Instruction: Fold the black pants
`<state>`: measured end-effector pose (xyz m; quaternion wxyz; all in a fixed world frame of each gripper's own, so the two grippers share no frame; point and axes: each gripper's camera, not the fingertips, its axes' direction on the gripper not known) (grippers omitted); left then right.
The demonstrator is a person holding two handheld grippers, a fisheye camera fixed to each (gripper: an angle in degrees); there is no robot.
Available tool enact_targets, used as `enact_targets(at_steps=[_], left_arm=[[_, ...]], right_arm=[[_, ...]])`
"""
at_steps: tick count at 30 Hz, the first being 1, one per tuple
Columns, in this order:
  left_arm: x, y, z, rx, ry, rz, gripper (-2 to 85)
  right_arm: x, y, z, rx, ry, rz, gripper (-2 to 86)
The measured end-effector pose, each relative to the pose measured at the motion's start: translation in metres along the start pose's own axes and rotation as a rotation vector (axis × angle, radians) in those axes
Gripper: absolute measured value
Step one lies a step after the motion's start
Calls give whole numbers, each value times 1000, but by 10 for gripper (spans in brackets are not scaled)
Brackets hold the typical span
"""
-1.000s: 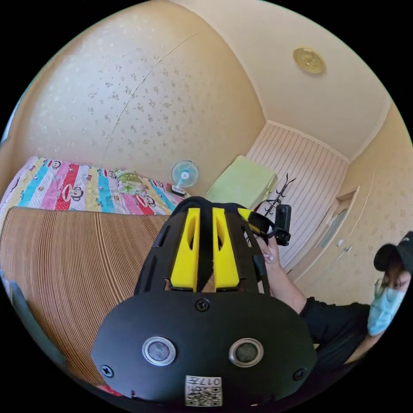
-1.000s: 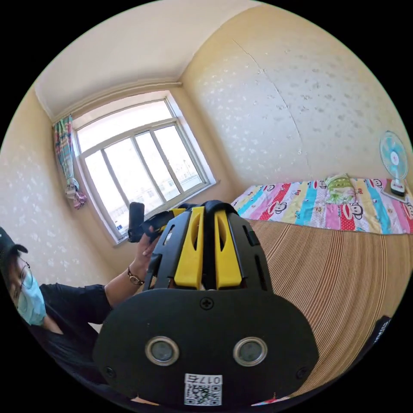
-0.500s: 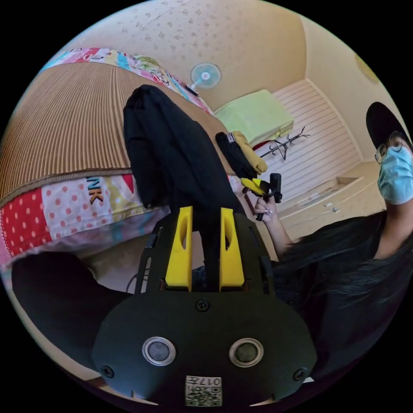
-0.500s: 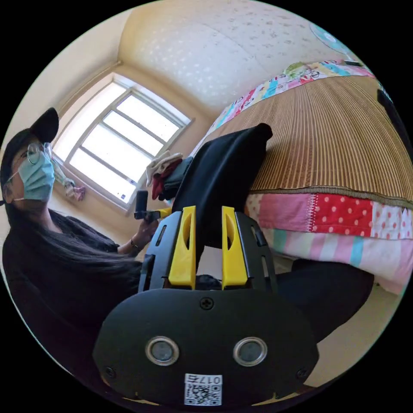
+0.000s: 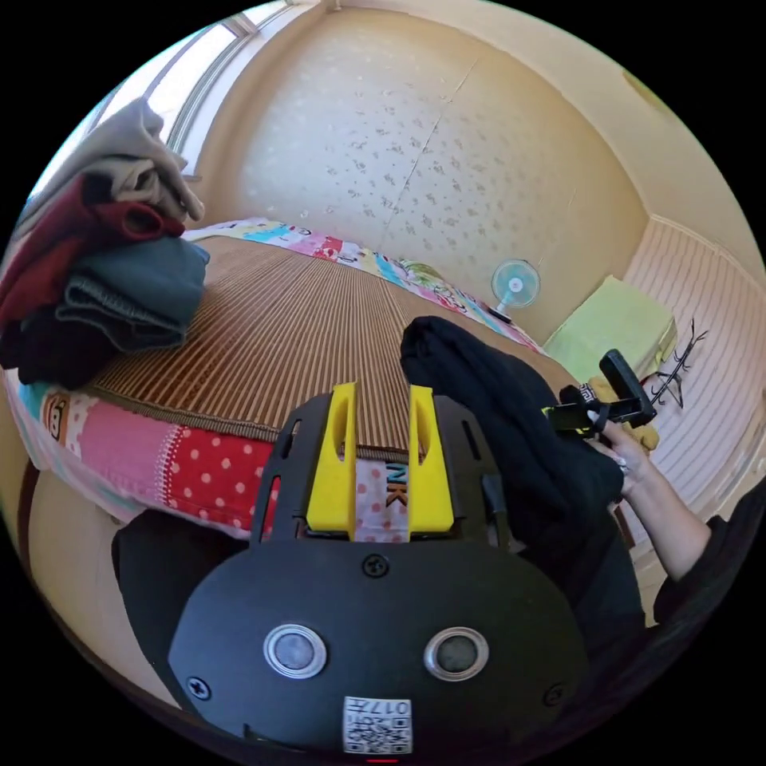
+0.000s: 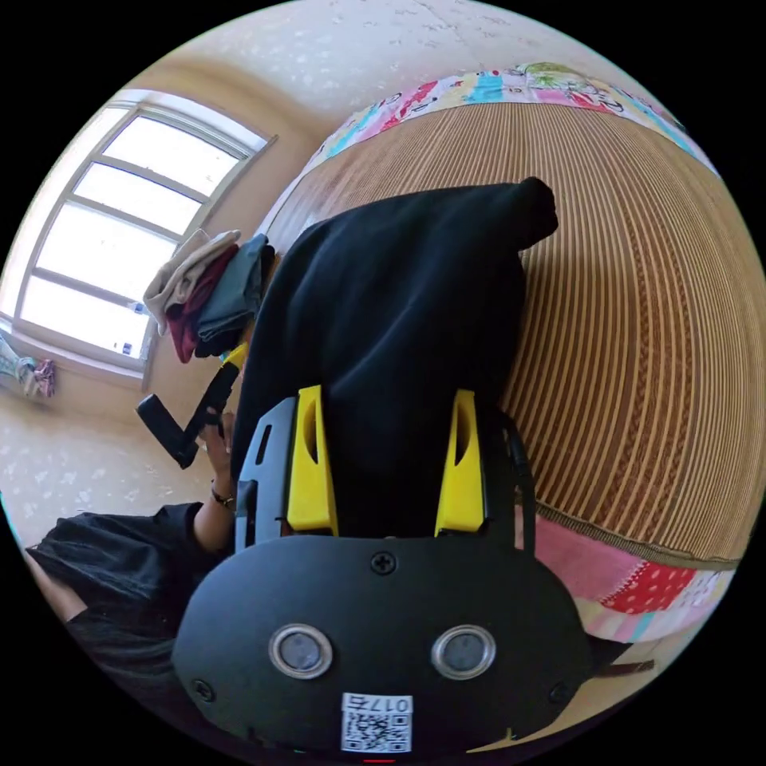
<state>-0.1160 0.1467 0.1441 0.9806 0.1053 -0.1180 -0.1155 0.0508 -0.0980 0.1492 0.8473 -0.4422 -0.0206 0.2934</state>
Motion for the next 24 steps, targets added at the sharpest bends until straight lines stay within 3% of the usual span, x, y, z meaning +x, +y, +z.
enact_targets(at_steps=[2,10,15,17,24], left_arm=[[-23,-12,-3,22,72,0,100],[-90,-39,-6,17,34,-91,90],[-123,-49,-34,139,-132,-169,17],[-139,-53,-46,169,-110,-176,82],[-164,-70,-29,47,-105,-172,112]], right_arm=[[-7,-25,4,-10,3,-5,209],[-60,-161,63,-23,34,-30,195],[-116,-272,131,0,-16,-104,192],[-142,-308,157,-22,-19,-138,192],[-233,-396,266,21,-19,-172,189]])
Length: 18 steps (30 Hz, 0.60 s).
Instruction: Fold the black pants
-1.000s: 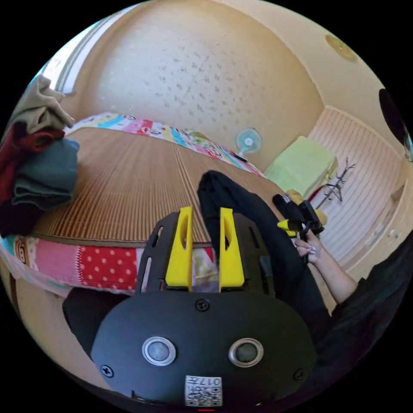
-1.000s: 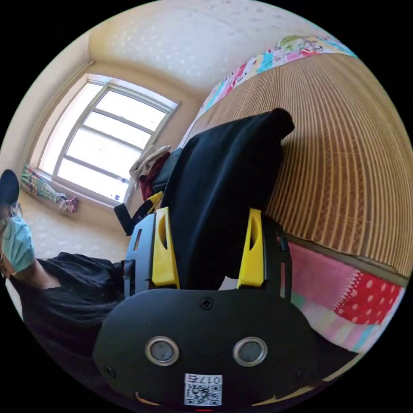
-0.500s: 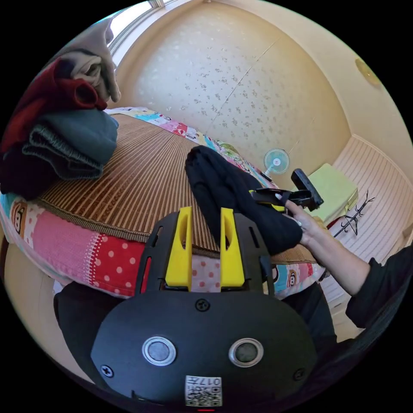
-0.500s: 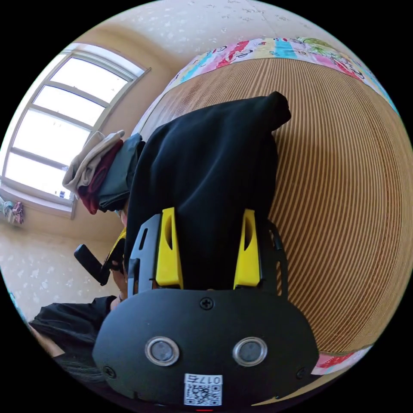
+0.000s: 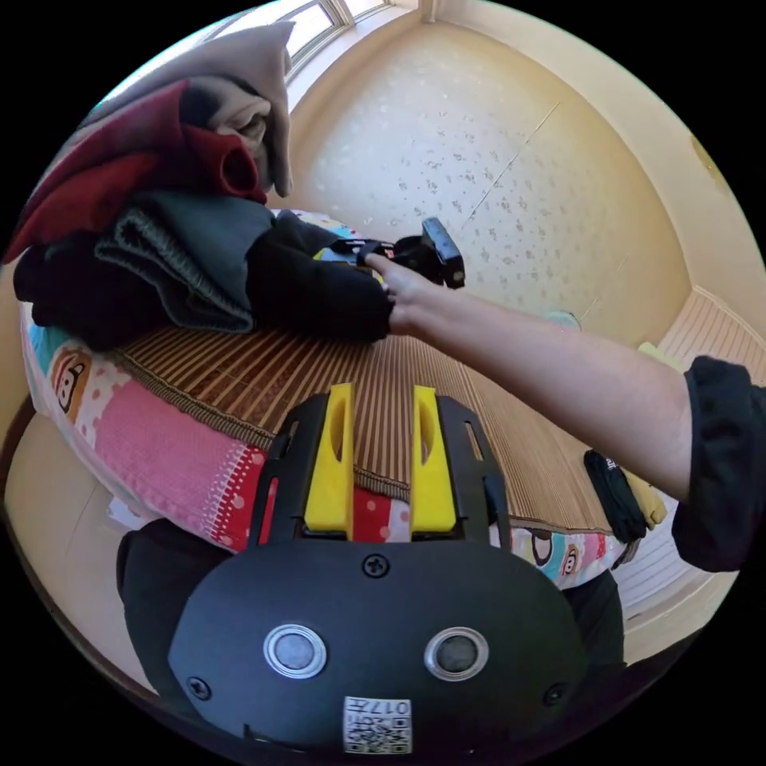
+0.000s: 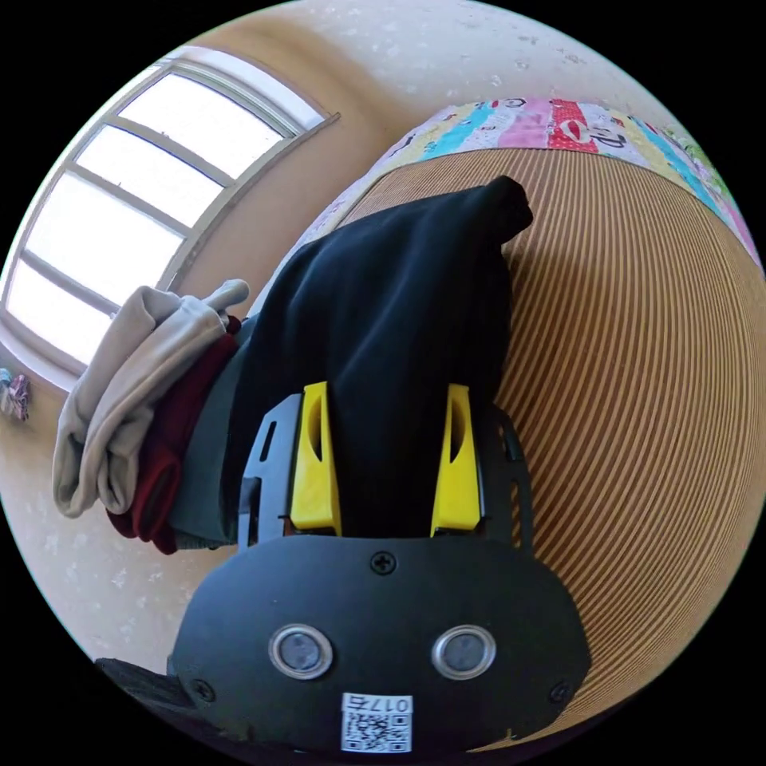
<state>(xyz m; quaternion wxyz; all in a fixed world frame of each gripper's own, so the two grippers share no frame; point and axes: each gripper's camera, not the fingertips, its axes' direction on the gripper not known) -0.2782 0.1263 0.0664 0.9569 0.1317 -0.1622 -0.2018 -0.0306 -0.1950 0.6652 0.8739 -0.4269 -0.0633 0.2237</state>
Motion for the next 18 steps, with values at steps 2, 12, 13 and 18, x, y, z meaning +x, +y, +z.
enact_targets(at_steps=[2,12,13,18], left_arm=[[-2,-3,4,-28,1,19,119],[0,-5,5,-66,-22,74,127],[2,-4,5,-68,-29,85,127],[10,3,10,-95,-65,144,127]], right_arm=[[-11,-13,13,-26,61,-46,189],[79,123,-90,41,-88,-85,153],[85,142,-99,48,-45,-81,153],[160,330,-218,198,375,159,140]])
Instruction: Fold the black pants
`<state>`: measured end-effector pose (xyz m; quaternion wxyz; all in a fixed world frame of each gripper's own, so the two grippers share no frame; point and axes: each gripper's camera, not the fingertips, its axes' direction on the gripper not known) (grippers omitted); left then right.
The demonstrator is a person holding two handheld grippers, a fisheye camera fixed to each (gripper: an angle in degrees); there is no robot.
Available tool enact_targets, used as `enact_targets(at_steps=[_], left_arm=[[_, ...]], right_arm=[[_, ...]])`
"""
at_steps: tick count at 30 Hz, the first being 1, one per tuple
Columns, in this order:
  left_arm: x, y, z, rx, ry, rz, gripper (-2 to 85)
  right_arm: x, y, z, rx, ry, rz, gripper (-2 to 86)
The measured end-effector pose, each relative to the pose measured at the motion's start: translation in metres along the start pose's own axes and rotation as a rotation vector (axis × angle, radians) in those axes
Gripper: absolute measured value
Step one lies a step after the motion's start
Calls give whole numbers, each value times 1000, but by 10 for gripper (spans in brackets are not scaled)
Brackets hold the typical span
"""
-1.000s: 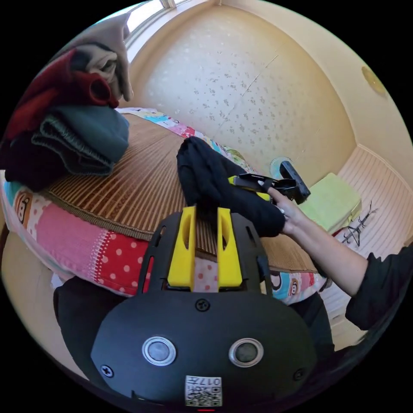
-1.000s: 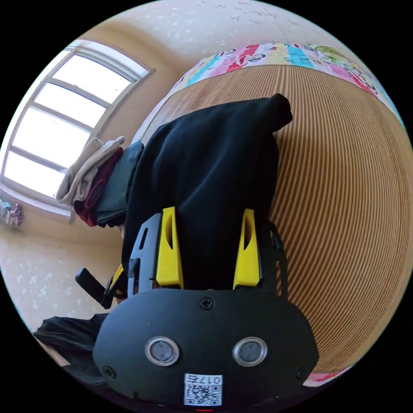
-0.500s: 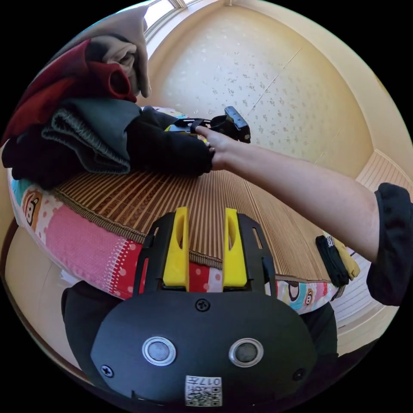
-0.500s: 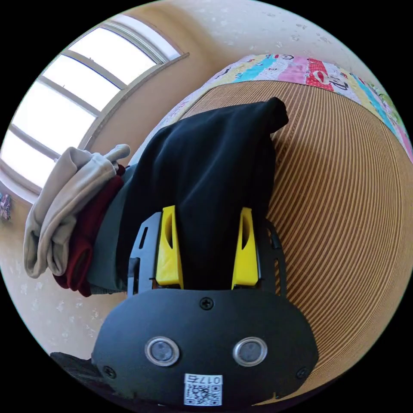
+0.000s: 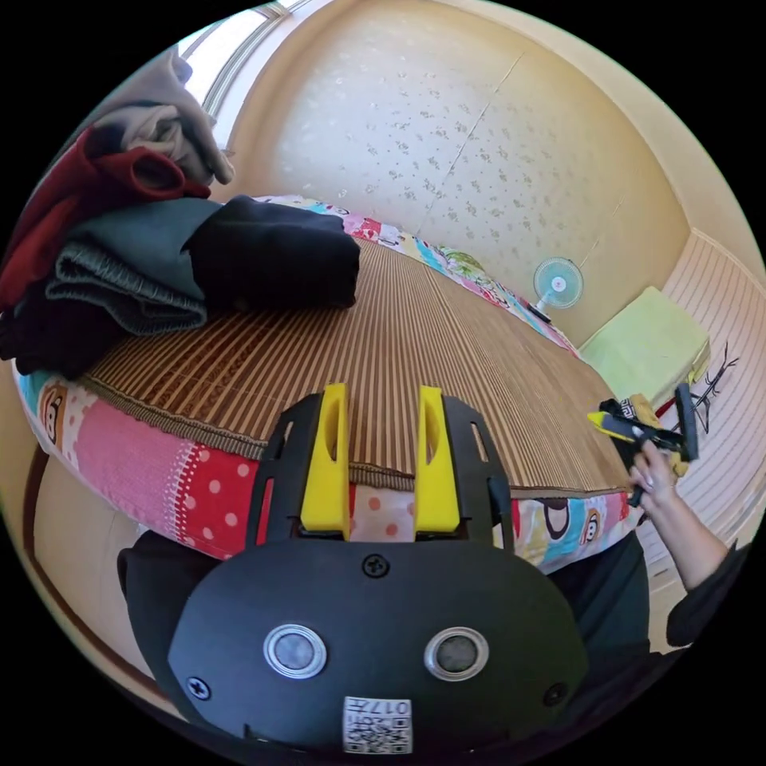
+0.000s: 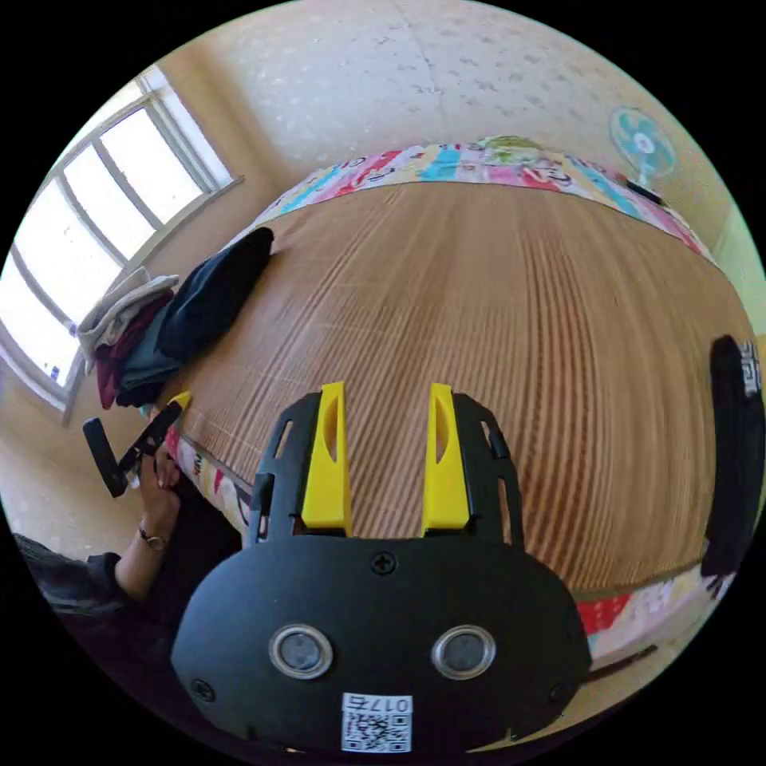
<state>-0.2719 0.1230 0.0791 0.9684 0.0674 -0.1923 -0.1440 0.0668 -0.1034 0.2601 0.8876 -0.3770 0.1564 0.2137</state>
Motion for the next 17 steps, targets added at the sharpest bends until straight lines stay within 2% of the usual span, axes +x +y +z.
enact_targets(at_steps=[3,6,11,16,17], left_arm=[[6,6,1,12,-49,24,126],[9,11,3,19,-83,28,129],[21,21,3,9,-128,78,134],[23,32,0,22,-169,87,122],[22,34,0,23,-168,87,120]], right_arm=[[84,88,-91,127,276,234,136],[139,154,-183,249,459,418,137],[174,191,-276,419,556,479,140],[224,166,-270,362,505,496,126],[242,156,-255,316,424,510,75]])
